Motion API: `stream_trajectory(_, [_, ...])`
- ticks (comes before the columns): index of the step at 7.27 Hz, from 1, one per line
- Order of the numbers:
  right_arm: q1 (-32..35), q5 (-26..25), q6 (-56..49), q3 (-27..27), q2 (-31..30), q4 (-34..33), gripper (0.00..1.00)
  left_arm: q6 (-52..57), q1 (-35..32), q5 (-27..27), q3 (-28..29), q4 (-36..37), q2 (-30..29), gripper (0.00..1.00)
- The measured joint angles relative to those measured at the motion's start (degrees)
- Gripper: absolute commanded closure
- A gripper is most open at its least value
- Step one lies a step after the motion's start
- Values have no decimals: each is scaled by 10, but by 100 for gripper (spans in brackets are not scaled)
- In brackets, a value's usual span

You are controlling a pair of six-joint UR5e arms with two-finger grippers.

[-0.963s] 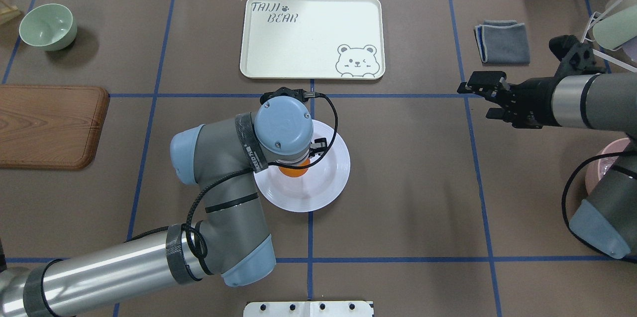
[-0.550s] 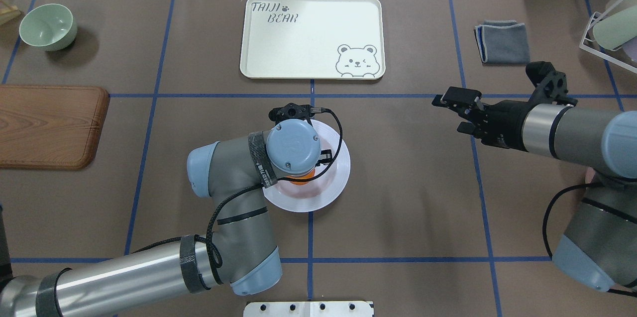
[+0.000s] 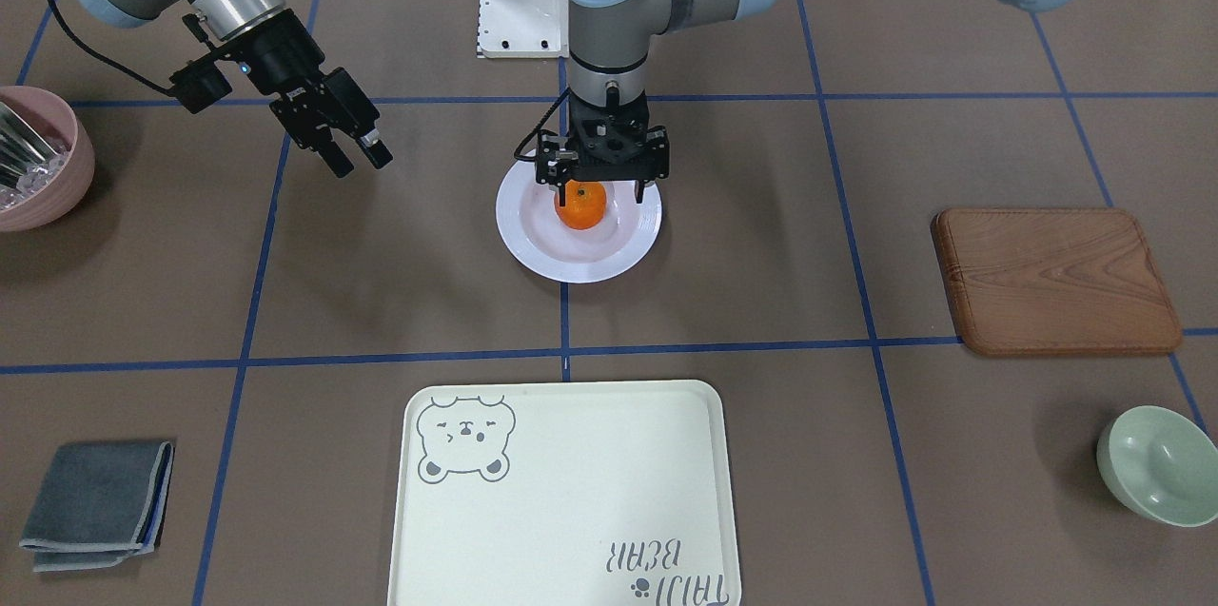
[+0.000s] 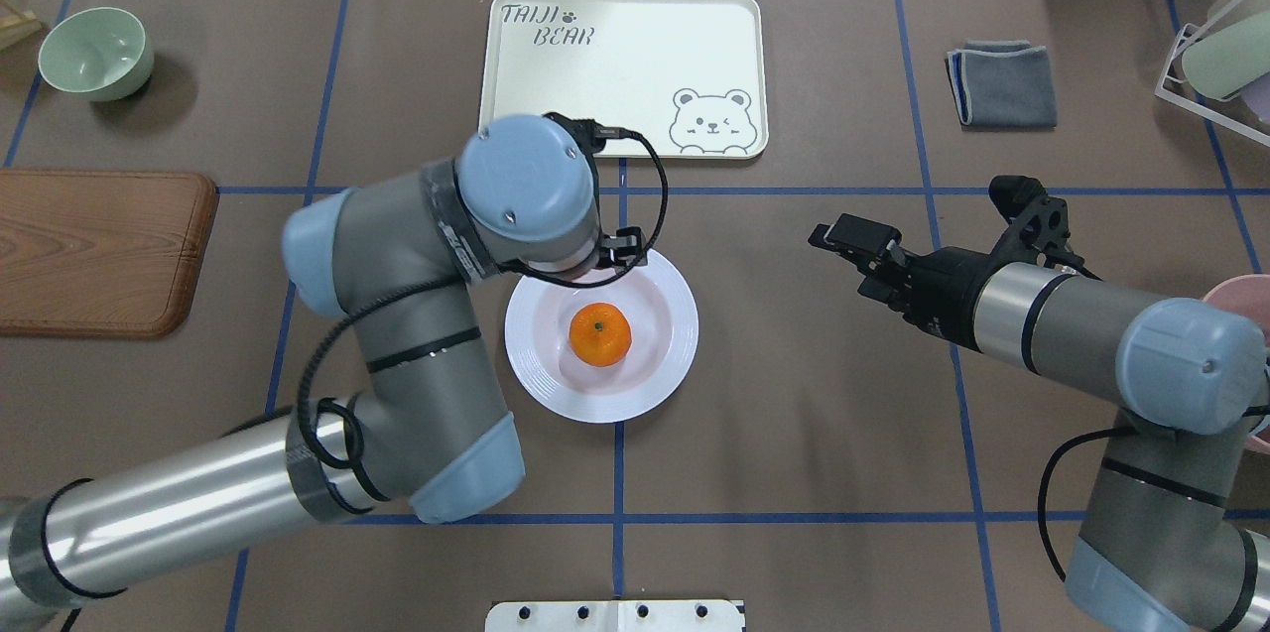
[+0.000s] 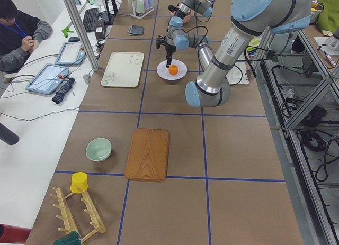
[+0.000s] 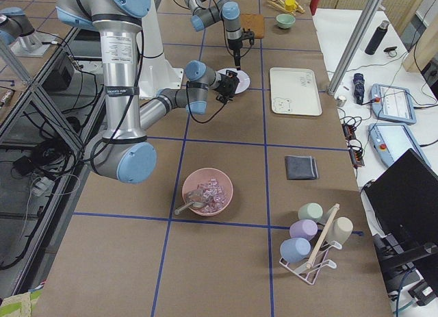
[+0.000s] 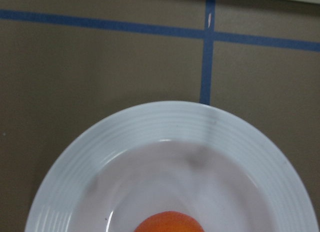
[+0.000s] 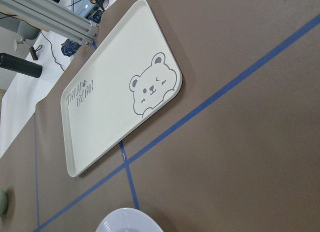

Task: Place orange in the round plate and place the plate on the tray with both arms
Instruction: 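Withdraw the left arm while the right gripper lowers to the plate rim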

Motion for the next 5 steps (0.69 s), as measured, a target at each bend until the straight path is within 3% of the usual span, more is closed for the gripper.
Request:
stream_trajectory(3, [-97, -118, 48, -8, 8, -3, 1, 271, -153, -99, -74, 39, 113, 1])
stream_trajectory(5, [-130, -157, 115, -34, 43, -20, 1, 486, -295, -163, -77, 41, 200, 1])
